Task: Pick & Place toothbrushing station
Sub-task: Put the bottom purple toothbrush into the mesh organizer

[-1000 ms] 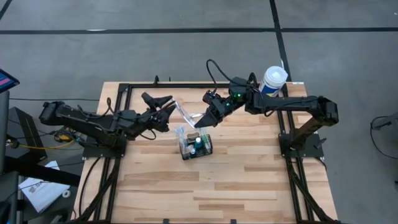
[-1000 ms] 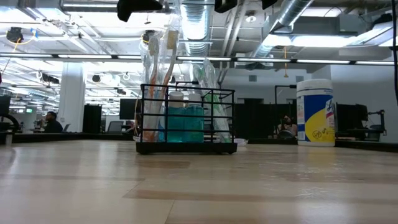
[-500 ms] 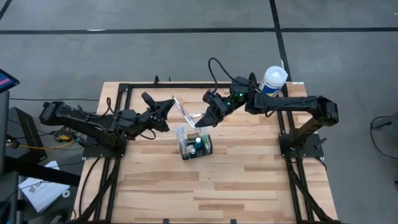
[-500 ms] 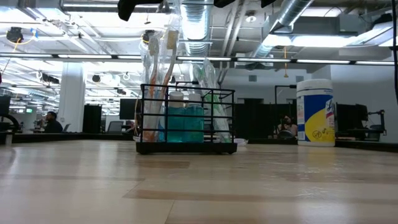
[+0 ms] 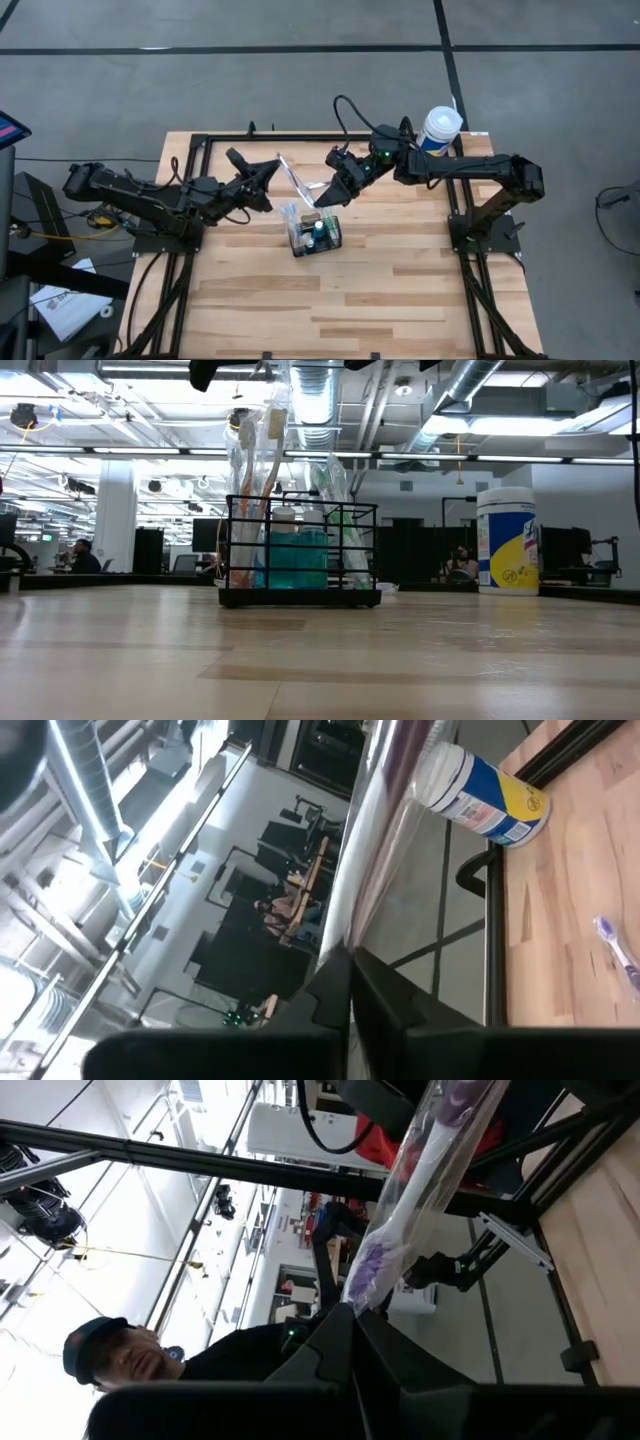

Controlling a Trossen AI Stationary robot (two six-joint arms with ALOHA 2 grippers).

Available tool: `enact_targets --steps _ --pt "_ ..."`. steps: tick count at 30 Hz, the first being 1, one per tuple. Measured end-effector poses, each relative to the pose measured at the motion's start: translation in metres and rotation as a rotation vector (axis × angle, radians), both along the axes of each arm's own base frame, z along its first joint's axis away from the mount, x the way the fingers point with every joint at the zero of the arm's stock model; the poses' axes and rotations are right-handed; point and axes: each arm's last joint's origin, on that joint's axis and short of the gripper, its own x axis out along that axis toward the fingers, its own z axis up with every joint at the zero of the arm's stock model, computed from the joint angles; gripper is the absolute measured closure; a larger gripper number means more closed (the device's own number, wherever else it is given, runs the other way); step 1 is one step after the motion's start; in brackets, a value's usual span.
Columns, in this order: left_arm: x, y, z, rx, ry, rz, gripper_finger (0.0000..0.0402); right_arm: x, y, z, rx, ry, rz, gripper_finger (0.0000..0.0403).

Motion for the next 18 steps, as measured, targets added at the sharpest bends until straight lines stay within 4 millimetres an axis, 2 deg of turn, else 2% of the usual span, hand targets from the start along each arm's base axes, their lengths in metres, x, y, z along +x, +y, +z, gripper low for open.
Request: enact_targets --steps 5,9,13,18 --pt "0.0 0.0 0.0 -0.011 -0.01 0.008 0.0401 0.0 0.0 0.002 0.015 -0.008 -0.009 0.0403" --pt "-0.001 0.001 0.0 -0.048 -0.047 0.026 0.0401 -0.001 -0.006 0.009 0.01 -0.082 -0.05 0.039" --pt "-0.001 0.001 0.0 -0.096 -0.093 0.029 0.0401 -0.004 -0.012 0.017 0.006 -0.168 -0.062 0.0338" --pt "-0.001 0.001 0.0 -0.184 -0.179 0.025 0.0401 -0.01 -0.012 0.042 -0.026 -0.342 -0.045 0.0251"
